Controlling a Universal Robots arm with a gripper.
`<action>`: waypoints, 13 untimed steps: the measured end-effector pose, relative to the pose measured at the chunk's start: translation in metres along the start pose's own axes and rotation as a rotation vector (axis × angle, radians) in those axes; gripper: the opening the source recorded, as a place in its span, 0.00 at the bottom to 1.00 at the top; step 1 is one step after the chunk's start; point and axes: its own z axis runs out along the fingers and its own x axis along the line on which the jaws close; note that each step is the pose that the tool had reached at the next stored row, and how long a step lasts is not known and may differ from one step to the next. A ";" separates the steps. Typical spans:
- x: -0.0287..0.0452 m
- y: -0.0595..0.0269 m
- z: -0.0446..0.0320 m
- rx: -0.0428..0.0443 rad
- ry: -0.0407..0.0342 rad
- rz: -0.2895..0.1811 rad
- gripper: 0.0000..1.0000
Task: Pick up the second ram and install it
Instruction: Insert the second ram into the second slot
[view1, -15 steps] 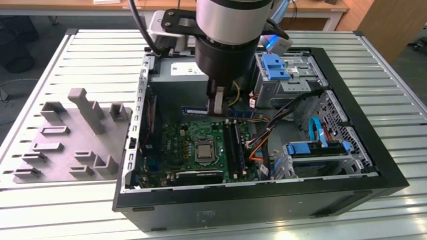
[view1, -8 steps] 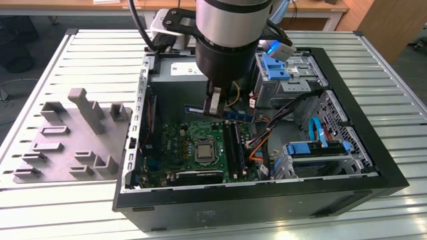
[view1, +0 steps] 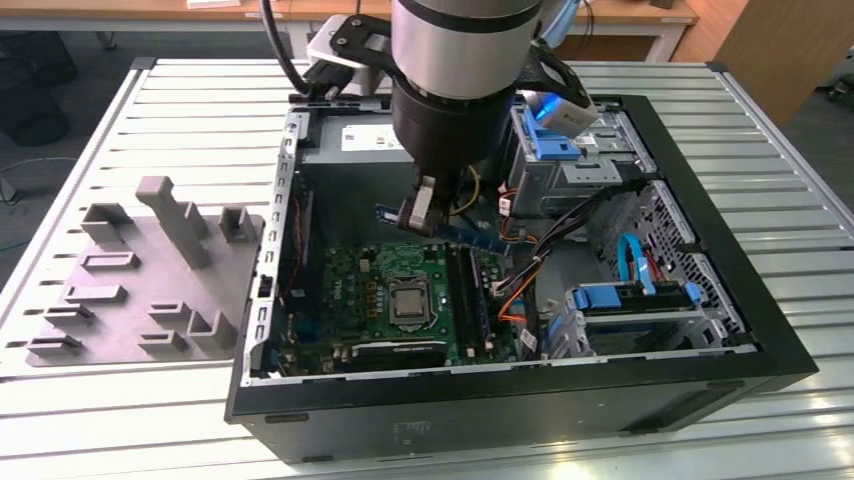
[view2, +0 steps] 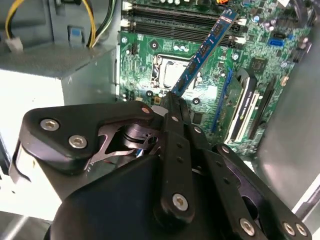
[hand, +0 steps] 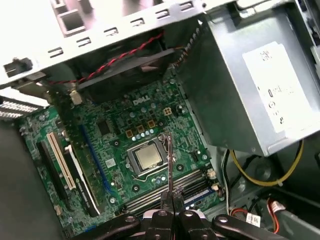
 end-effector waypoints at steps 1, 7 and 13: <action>0.0001 0.0000 0.0004 0.0021 -0.0010 0.017 0.12; 0.0003 -0.0001 0.0024 0.0153 -0.0072 0.126 0.12; 0.0005 -0.0002 0.0041 0.0284 -0.0133 0.234 0.12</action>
